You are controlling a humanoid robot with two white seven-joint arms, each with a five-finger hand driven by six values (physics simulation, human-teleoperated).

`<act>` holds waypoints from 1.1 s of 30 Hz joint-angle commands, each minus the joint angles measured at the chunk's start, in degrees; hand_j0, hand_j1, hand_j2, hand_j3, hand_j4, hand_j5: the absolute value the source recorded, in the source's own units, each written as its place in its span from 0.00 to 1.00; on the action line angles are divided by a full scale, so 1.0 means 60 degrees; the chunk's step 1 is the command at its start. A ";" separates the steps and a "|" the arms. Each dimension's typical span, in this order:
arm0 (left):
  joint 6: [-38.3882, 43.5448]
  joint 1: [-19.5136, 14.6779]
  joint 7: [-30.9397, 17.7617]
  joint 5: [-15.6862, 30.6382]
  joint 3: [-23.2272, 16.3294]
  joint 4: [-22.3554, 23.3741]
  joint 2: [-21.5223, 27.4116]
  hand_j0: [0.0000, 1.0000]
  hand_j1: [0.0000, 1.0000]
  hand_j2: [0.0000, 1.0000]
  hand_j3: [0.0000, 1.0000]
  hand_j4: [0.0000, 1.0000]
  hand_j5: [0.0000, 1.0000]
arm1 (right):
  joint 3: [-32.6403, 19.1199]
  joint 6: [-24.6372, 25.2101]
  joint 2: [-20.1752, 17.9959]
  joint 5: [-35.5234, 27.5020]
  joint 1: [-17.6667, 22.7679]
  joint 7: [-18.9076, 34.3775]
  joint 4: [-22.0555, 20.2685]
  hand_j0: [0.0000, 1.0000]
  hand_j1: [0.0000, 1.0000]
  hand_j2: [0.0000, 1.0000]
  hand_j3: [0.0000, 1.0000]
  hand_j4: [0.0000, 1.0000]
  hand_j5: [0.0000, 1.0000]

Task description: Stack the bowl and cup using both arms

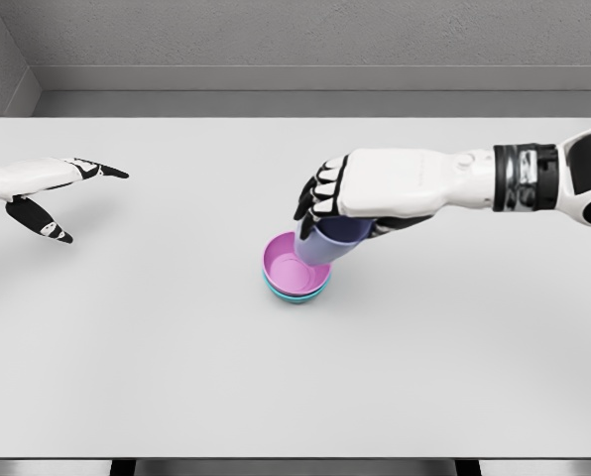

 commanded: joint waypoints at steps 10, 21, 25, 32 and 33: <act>0.0024 0.0000 0.0005 0.0057 0.0009 -0.0002 0.0007 1.00 1.00 1.00 1.00 1.00 1.00 | 0.0328 0.0125 0.0310 -0.0025 -0.0146 -0.0007 0.0043 0.68 0.68 0.68 0.68 0.68 0.68; 0.0024 0.0000 0.0005 0.0057 0.0009 -0.0002 0.0007 1.00 1.00 1.00 1.00 1.00 1.00 | 0.0664 0.0168 0.0471 0.0077 -0.0132 -0.0007 0.0336 0.67 0.67 0.67 0.67 0.67 0.67; 0.0024 0.0000 -0.0009 0.0057 0.0009 -0.0002 -0.0008 1.00 1.00 1.00 1.00 1.00 1.00 | 0.0664 0.0168 0.0514 0.0077 -0.0132 -0.0007 0.0512 0.67 0.67 0.67 0.67 0.67 0.67; 0.0024 0.0000 0.0005 0.0057 0.0009 -0.0002 -0.0008 1.00 1.00 1.00 1.00 1.00 1.00 | 0.0826 0.0359 0.0661 0.0150 -0.0146 -0.0007 0.0629 0.67 0.67 0.67 0.67 0.67 0.67; 0.0024 0.0000 0.0005 0.0057 0.0009 -0.0002 -0.0008 1.00 1.00 1.00 1.00 1.00 1.00 | 0.0826 0.0359 0.0661 0.0150 -0.0146 -0.0007 0.0629 0.67 0.67 0.67 0.67 0.67 0.67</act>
